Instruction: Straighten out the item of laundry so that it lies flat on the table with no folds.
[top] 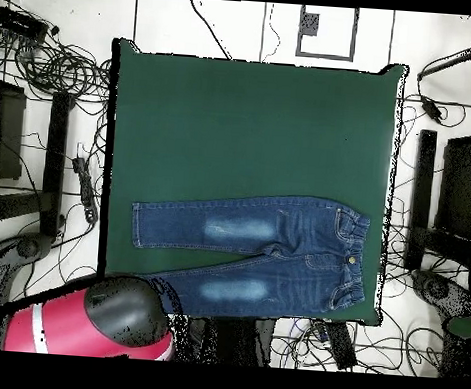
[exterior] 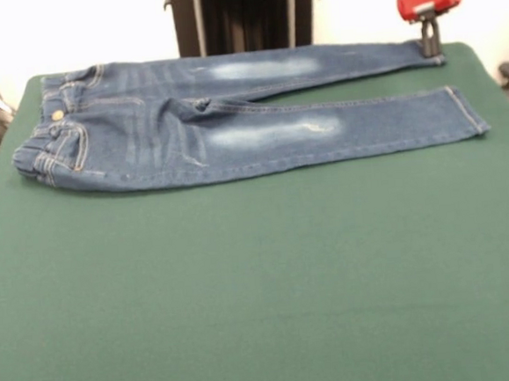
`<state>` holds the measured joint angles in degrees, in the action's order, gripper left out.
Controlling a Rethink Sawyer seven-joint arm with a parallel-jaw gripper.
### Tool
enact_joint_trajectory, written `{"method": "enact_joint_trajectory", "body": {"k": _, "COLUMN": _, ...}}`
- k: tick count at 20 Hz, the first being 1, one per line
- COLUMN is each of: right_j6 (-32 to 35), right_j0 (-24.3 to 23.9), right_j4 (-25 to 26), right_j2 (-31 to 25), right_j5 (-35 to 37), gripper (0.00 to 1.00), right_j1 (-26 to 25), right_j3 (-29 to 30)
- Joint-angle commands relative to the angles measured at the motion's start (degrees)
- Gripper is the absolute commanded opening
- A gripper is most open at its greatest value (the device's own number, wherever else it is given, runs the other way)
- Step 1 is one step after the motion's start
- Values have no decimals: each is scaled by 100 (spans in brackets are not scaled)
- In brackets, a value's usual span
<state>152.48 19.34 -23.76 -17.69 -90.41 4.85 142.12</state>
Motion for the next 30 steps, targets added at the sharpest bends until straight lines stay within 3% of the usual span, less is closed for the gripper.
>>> {"method": "enact_joint_trajectory", "body": {"k": 1, "right_j6": 181, "right_j0": 227, "right_j4": -166, "right_j2": -138, "right_j5": 2324, "gripper": 0, "right_j1": -946, "right_j3": -110}}
{"method": "enact_joint_trajectory", "body": {"k": 9, "right_j6": 270, "right_j0": 202, "right_j4": -116, "right_j2": -191, "right_j5": 2490, "gripper": 0, "right_j1": -855, "right_j3": 132}}
{"method": "enact_joint_trajectory", "body": {"k": 13, "right_j6": 458, "right_j0": 345, "right_j4": -447, "right_j2": -330, "right_j5": 2351, "gripper": 0, "right_j1": -755, "right_j3": 411}}
{"method": "enact_joint_trajectory", "body": {"k": 17, "right_j6": 773, "right_j0": 426, "right_j4": -439, "right_j2": -397, "right_j5": 2058, "gripper": 0, "right_j1": -676, "right_j3": 650}}
{"method": "enact_joint_trajectory", "body": {"k": 23, "right_j6": 1288, "right_j0": 624, "right_j4": -1063, "right_j2": -764, "right_j5": 1824, "gripper": 0, "right_j1": -256, "right_j3": 1183}}
{"method": "enact_joint_trajectory", "body": {"k": 30, "right_j6": 1650, "right_j0": 809, "right_j4": -1274, "right_j2": -1022, "right_j5": 1950, "gripper": 0, "right_j1": 24, "right_j3": 1505}}
